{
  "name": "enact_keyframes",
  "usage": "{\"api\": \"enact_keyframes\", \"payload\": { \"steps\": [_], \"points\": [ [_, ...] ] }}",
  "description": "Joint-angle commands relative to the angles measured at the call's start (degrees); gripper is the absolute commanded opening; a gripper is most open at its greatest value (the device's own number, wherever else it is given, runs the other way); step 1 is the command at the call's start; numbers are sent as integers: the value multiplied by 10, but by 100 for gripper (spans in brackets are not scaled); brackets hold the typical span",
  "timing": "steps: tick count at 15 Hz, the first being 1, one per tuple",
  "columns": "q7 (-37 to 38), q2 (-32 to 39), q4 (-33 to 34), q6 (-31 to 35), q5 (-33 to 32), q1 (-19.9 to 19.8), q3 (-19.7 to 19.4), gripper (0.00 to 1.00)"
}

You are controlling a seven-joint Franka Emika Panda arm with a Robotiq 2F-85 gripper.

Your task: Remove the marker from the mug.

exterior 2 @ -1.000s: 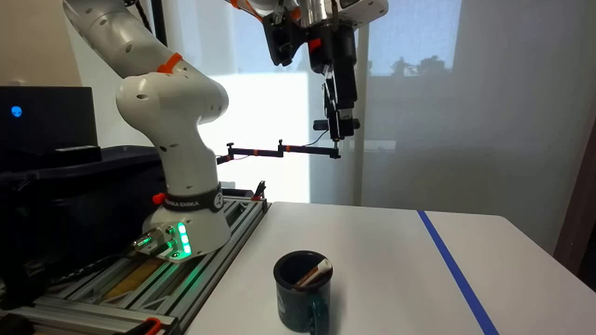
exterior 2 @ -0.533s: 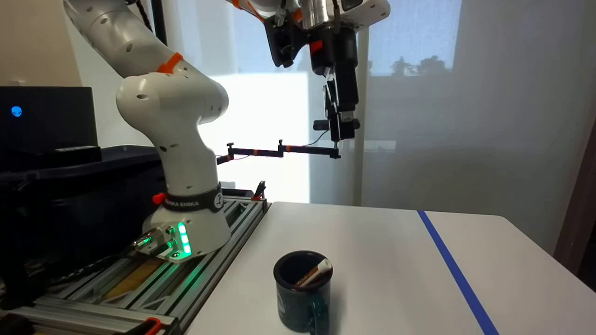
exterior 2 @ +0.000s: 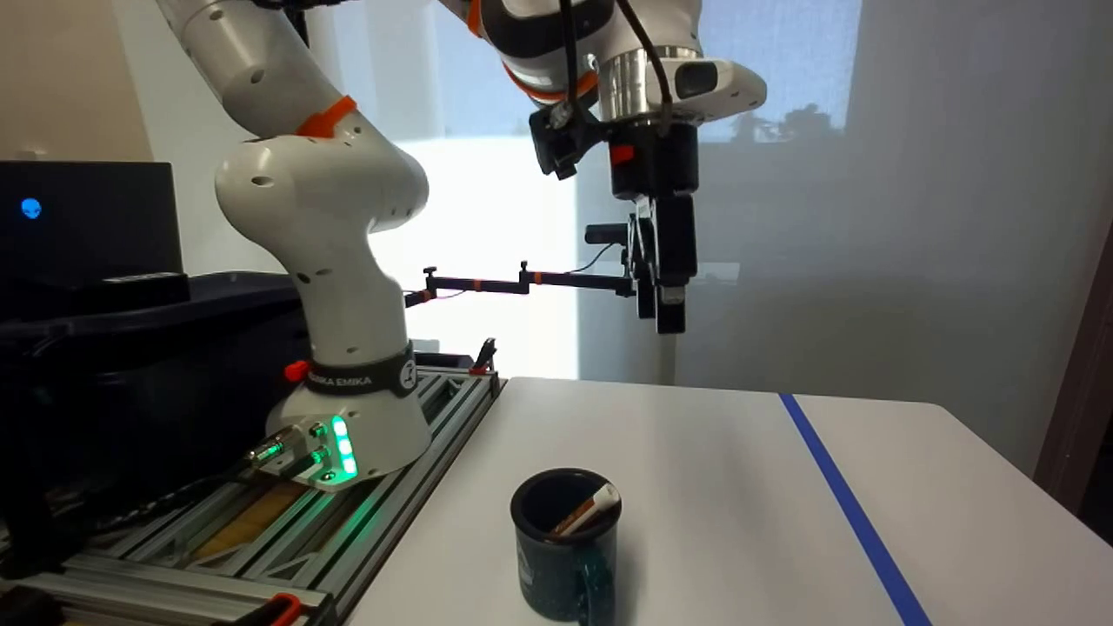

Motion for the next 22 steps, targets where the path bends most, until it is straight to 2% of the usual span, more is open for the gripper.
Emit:
{"api": "enact_keyframes", "payload": {
  "steps": [1, 5, 12, 22],
  "points": [
    [22, 60, 1, 52, -19, -17, -2, 100],
    [31, 108, 6, 70, -30, -32, 1, 100],
    [67, 163, 9, 11, -92, -47, 8, 100],
    [61, 231, 12, 17, -73, -35, -9, 100]
  ]
}}
